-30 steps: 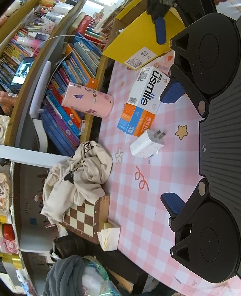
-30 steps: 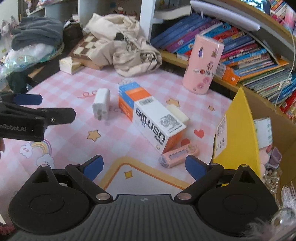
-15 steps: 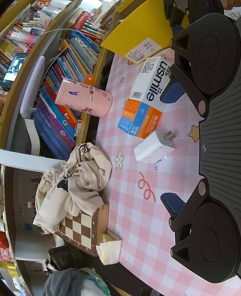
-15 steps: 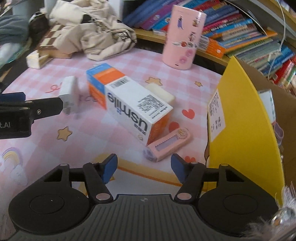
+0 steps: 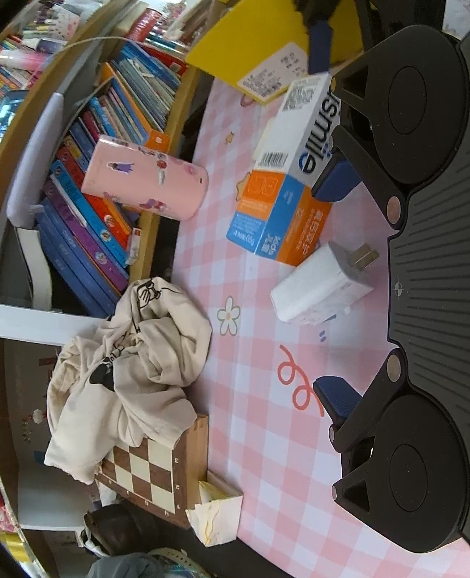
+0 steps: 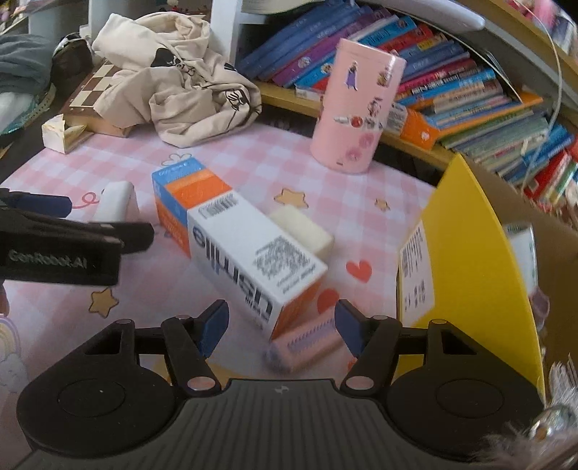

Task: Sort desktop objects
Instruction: 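Grasp the usmile box with the right gripper while the left grasps the white charger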

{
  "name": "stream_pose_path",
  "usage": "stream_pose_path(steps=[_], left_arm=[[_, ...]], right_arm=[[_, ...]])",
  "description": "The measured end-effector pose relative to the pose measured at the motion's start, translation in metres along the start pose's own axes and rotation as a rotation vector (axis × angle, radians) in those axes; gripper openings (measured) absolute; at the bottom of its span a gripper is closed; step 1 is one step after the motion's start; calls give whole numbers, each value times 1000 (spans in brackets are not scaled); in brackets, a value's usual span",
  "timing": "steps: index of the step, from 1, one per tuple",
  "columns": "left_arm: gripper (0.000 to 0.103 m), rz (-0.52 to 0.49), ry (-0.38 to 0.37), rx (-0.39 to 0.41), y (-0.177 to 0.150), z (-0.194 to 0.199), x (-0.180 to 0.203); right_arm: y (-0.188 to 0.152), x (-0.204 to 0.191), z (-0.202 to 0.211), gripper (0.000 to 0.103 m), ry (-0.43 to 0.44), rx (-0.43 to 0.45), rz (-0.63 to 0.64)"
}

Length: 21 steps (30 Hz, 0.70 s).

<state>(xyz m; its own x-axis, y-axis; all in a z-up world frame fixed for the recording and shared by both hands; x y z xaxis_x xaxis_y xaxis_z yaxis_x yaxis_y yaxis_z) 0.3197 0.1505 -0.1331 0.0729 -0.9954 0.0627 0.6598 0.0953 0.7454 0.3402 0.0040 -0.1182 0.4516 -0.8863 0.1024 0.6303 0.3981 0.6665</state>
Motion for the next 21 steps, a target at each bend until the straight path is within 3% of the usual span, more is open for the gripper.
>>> stream_pose_path(steps=[6, 8, 15, 19, 21], left_arm=[[101, -11, 23, -15, 4, -12, -4], [97, -13, 25, -23, 5, -13, -6], [57, 0, -4, -51, 0, -6, -26], [53, -16, -23, -63, 3, -4, -27], [51, -26, -27, -80, 3, -8, -25]], right_arm=[[14, -7, -12, 65, 17, 15, 60], [15, -8, -14, 64, 22, 15, 72], [8, -13, 6, 47, 126, -37, 75], [3, -22, 17, 42, 215, -86, 71], [5, -26, 15, 43, 219, -83, 93]])
Point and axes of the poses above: each gripper's, at about its wrist camera, not at the fingertips, and z roughly against the way its jaws point, x to its right, y to its top, the point moved 8 cm from there along -z, roughly the way its jaws point, and after that the axes turned 5 degrees about -z, right-handed, at the moved point
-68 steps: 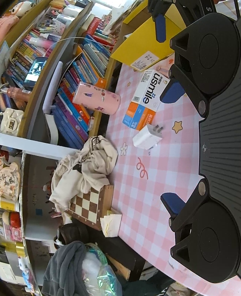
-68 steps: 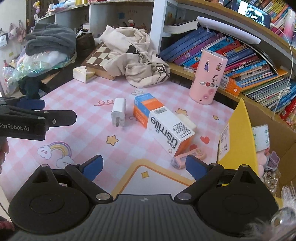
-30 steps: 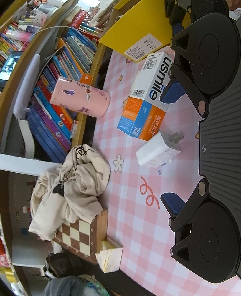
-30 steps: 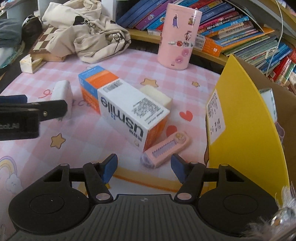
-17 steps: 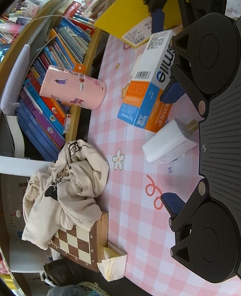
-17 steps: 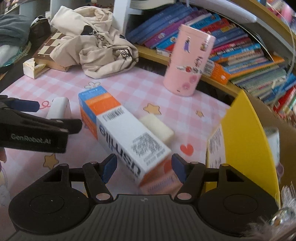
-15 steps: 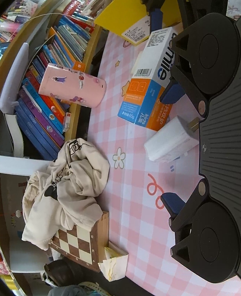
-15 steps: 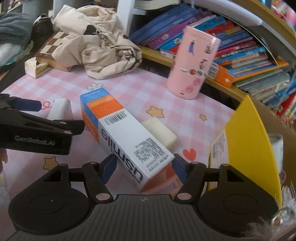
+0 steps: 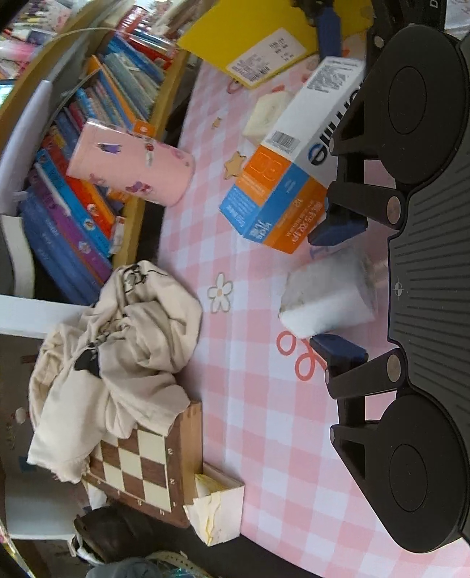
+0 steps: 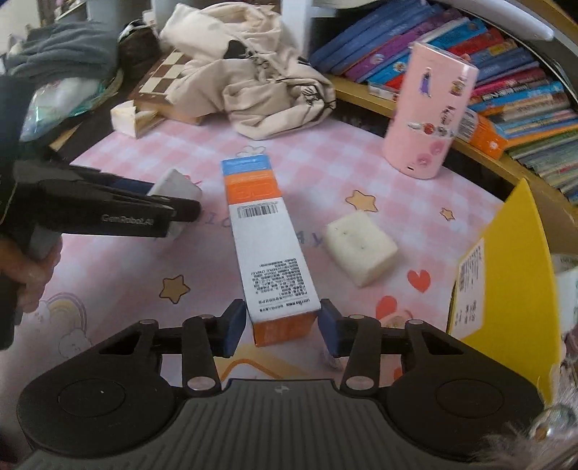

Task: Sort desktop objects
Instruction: 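Grasp the usmile box with the right gripper while the left grasps the white charger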

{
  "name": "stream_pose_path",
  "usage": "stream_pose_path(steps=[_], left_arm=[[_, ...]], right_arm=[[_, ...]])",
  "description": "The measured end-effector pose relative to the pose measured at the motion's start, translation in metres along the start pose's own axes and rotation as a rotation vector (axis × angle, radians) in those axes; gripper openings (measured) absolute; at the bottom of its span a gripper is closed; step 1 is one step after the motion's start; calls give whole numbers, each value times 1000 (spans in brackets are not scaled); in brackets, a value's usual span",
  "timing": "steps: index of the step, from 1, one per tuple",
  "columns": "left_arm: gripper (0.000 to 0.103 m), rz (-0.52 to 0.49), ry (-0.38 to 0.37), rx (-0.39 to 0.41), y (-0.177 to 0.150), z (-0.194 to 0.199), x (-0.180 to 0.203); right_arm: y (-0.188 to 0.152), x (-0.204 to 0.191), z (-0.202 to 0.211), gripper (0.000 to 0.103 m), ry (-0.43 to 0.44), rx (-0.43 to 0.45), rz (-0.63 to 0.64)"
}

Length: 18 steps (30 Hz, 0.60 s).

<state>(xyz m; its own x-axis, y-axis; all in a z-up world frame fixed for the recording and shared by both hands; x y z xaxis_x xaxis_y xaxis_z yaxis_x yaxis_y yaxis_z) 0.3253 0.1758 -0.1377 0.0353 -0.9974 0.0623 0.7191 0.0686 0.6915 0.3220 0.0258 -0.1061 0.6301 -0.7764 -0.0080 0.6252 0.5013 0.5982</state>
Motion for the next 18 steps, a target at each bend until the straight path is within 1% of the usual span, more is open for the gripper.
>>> stream_pose_path(steps=[3, 5, 7, 14, 18], left_arm=[[51, -10, -3, -21, 0, -7, 3], [48, -29, 2, -24, 1, -9, 5], [46, -49, 11, -24, 2, -10, 7], [44, -122, 29, -22, -1, -11, 10], [43, -138, 40, -13, -1, -10, 9]], right_arm=[[9, -4, -10, 45, 8, 2, 40], [15, -6, -19, 48, 15, -6, 72], [20, -9, -27, 49, 21, -16, 101], [35, -19, -51, 49, 32, -36, 191], [39, -21, -61, 48, 42, -51, 214]])
Point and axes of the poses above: each gripper's, at about its wrist camera, not at the fingertips, and z roughly against the way its jaws point, x to its right, y to its top, the point moved 8 cm from there along -z, roughly the way its jaws point, and after that the axes turned 5 degrees about -z, right-handed, at the moved point
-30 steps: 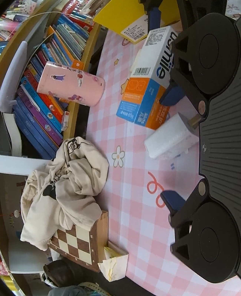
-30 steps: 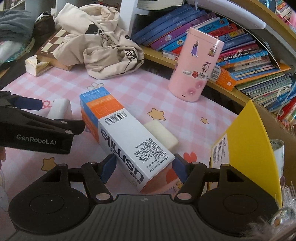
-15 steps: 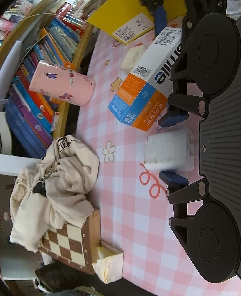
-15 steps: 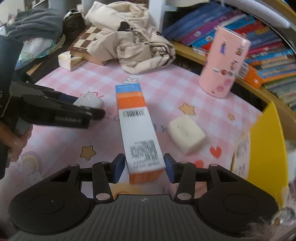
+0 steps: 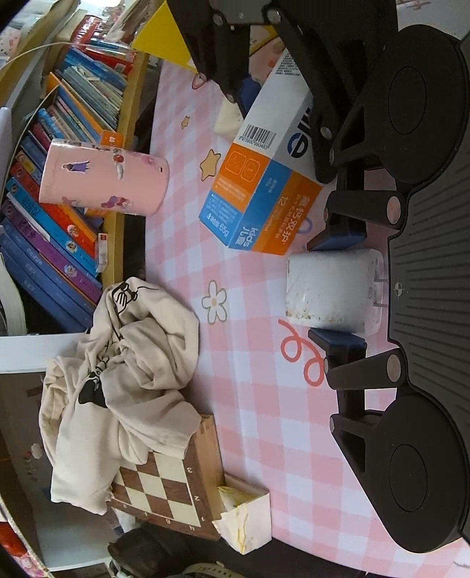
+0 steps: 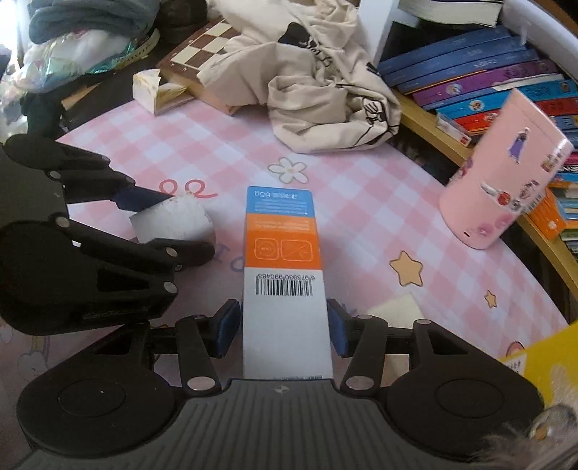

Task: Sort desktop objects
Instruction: 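Grasp the usmile box with the right gripper while the left grasps the white charger, then lift the usmile box and white charger and carry both over the yellow box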

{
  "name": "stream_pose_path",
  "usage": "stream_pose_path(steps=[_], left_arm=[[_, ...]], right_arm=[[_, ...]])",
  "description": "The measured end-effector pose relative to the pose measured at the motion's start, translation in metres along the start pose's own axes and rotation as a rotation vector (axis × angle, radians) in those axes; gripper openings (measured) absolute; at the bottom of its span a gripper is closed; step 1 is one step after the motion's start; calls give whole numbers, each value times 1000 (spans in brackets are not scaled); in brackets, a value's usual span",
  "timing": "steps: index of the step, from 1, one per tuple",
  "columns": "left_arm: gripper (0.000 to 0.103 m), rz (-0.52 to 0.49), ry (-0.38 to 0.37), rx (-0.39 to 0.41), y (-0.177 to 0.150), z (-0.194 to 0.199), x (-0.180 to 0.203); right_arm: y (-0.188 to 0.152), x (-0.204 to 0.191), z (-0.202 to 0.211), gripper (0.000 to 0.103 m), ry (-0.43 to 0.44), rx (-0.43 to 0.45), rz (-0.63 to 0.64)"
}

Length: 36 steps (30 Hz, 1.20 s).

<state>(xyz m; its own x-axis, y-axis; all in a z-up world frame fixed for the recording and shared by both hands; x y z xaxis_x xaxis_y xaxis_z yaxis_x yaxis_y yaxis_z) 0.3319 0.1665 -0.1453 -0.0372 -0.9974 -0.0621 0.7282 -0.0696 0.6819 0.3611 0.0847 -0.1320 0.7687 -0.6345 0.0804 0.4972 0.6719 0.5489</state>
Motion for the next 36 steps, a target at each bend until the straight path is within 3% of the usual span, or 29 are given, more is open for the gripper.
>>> stream_pose_path(steps=[5, 9, 19, 36], left_arm=[[42, 23, -15, -2, 1, 1, -2], [42, 106, -62, -3, 1, 8, -6], [42, 199, -111, 65, 3, 52, -9], [42, 206, -165, 126, -13, 109, -4]], right_arm=[[-2, 1, -1, 38, 38, -9, -43], [-5, -1, 7, 38, 50, -15, -58], [-13, -10, 49, 38, 101, 23, -154], [-43, -31, 106, 38, 114, 48, -244]])
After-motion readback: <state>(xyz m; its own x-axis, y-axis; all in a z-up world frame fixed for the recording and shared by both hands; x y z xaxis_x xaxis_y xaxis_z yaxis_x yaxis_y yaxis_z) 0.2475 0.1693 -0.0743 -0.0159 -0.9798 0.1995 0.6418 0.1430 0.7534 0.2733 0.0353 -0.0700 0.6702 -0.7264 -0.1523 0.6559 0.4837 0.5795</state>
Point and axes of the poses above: each gripper's, at about its wrist camera, not at the fingertips, and z roughly against the way its jaws point, x to its right, y to its top, the point moved 8 cm from there along -z, roughly the way its jaws point, and after that the axes turned 5 degrees about -z, right-handed, at the moved point
